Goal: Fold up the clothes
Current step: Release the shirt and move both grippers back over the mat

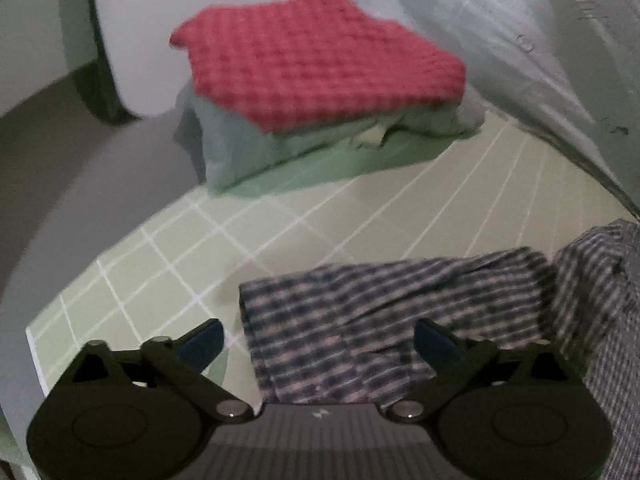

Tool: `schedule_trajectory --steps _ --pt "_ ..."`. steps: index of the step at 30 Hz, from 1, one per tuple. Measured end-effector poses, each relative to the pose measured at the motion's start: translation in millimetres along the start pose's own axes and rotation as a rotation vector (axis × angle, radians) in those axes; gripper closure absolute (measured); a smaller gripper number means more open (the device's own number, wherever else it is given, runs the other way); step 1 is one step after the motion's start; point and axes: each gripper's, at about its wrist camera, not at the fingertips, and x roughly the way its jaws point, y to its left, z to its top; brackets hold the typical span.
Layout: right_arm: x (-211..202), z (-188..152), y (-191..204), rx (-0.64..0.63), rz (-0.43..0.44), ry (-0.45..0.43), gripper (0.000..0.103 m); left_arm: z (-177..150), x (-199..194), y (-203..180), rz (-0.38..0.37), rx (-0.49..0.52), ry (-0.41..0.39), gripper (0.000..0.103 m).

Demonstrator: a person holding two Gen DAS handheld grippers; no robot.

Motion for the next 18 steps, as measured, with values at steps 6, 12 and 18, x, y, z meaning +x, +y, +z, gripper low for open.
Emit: schedule_trajectory --steps 6,12,18 --pt "0 0 1 0.004 -0.005 -0.005 0.000 1 4 5 0.072 -0.026 -0.002 0.076" --pt "1 1 2 0.009 -0.011 -0.004 0.000 29 -11 19 0.079 -0.045 -0.103 0.098" --pt "1 1 3 0.013 -0.014 -0.007 0.000 56 -61 40 0.124 -0.102 -0.320 0.098"
